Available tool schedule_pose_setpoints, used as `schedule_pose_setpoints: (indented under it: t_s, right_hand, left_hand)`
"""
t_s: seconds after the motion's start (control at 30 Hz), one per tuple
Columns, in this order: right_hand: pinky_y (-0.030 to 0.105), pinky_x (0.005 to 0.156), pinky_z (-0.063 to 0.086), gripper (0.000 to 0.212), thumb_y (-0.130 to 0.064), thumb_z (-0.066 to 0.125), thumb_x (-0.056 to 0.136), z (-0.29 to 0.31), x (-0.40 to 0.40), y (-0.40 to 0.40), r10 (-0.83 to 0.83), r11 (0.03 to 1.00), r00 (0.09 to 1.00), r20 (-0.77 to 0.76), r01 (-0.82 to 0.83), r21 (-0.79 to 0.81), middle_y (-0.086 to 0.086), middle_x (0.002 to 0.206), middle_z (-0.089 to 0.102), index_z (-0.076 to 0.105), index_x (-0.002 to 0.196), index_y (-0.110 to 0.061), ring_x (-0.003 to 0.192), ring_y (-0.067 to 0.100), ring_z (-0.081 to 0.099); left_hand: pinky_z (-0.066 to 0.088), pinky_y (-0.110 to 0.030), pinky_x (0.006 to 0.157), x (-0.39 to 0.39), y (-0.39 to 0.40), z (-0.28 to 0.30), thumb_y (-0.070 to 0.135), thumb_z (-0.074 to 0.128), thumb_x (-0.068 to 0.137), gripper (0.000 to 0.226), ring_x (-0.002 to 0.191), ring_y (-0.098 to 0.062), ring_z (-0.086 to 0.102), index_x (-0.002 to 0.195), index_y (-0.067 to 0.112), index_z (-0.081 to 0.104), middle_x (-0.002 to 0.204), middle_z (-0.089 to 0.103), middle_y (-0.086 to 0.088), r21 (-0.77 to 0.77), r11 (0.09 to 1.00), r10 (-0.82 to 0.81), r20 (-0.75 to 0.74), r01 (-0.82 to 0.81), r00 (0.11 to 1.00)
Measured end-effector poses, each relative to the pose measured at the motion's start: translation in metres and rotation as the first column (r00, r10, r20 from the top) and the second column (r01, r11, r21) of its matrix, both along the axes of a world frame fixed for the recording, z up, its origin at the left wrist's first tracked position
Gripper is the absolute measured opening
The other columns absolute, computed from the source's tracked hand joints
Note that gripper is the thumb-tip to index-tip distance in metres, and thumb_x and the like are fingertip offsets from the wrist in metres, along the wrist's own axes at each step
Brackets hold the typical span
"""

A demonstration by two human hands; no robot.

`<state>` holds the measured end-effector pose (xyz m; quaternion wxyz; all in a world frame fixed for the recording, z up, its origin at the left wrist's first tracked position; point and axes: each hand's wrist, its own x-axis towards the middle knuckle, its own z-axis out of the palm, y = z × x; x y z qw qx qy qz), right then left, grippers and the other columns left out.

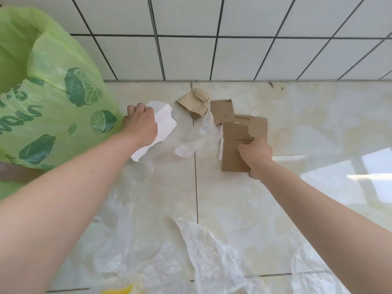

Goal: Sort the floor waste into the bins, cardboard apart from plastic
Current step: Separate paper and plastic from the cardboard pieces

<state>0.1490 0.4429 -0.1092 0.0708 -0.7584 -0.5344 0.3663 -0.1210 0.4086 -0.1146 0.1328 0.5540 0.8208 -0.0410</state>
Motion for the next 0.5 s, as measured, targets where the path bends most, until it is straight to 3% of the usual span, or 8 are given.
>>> schedule_pose_setpoints:
  t_s: [0.03, 0.1, 0.17, 0.27, 0.37, 0.5]
  right_hand:
    - [0.034, 0.071, 0.045, 0.012, -0.015, 0.051, 0.087, -0.003, 0.001, 0.003, -0.007, 1.000, 1.000, -0.001, 0.007, 0.005, 0.016, 0.099, 0.058, 0.051, 0.082, -0.004, 0.092, 0.033, 0.054]
    - [0.036, 0.074, 0.046, 0.033, -0.022, 0.056, 0.085, -0.007, 0.001, 0.007, -0.037, 0.999, 0.999, 0.000, 0.037, -0.010, 0.017, 0.114, 0.057, 0.049, 0.108, 0.000, 0.102, 0.034, 0.053]
    - [0.037, 0.078, 0.045, 0.046, -0.025, 0.061, 0.083, -0.008, 0.000, 0.009, -0.022, 1.000, 1.000, 0.011, 0.022, -0.002, 0.018, 0.121, 0.052, 0.042, 0.118, -0.001, 0.109, 0.035, 0.052]
    - [0.035, 0.076, 0.041, 0.047, -0.024, 0.064, 0.084, -0.009, -0.001, 0.006, 0.045, 0.999, 0.999, 0.011, -0.045, 0.017, 0.014, 0.116, 0.051, 0.040, 0.117, -0.002, 0.109, 0.032, 0.050]
    - [0.031, 0.071, 0.035, 0.040, -0.019, 0.063, 0.087, -0.007, -0.002, 0.000, 0.112, 0.993, 0.994, -0.015, -0.111, 0.037, 0.006, 0.097, 0.045, 0.040, 0.116, -0.002, 0.092, 0.026, 0.045]
    - [0.033, 0.067, 0.036, 0.034, -0.015, 0.061, 0.087, -0.006, -0.002, -0.010, 0.210, 0.975, 0.977, -0.035, -0.207, 0.077, 0.008, 0.095, 0.049, 0.038, 0.111, -0.005, 0.086, 0.025, 0.045]
  left_hand:
    - [0.036, -0.044, 0.096, -0.002, 0.003, -0.003, 0.019, 0.041, 0.096, 0.038, 0.125, -0.037, 0.029, 0.129, 0.000, 0.041, 0.138, 0.035, -0.019, -0.023, 1.000, 0.010, 0.003, -0.010, 1.000]
    - [0.033, -0.044, 0.100, -0.003, 0.011, -0.009, 0.020, 0.042, 0.096, 0.041, 0.130, -0.037, 0.024, 0.132, 0.001, 0.040, 0.144, 0.029, -0.017, -0.053, 0.997, 0.061, 0.035, -0.059, 0.998]
    - [0.030, -0.044, 0.103, -0.005, 0.017, -0.016, 0.024, 0.045, 0.095, 0.043, 0.135, -0.037, 0.020, 0.132, 0.003, 0.040, 0.149, 0.022, -0.015, -0.105, 0.989, 0.110, 0.056, -0.104, 0.992]
    - [0.029, -0.044, 0.104, -0.008, 0.020, -0.027, 0.032, 0.047, 0.094, 0.043, 0.134, -0.039, 0.020, 0.130, 0.008, 0.042, 0.151, 0.015, -0.013, -0.214, 0.967, 0.153, 0.068, -0.135, 0.986]
    - [0.029, -0.044, 0.101, -0.009, 0.020, -0.031, 0.034, 0.052, 0.091, 0.037, 0.128, -0.037, 0.025, 0.122, 0.015, 0.046, 0.152, 0.014, -0.010, -0.190, 0.969, 0.176, 0.074, -0.159, 0.982]
    - [0.029, -0.046, 0.103, -0.018, 0.020, -0.027, 0.039, 0.062, 0.084, 0.028, 0.128, -0.039, 0.025, 0.100, 0.024, 0.045, 0.153, 0.014, -0.012, -0.184, 0.964, 0.210, 0.083, -0.192, 0.974]
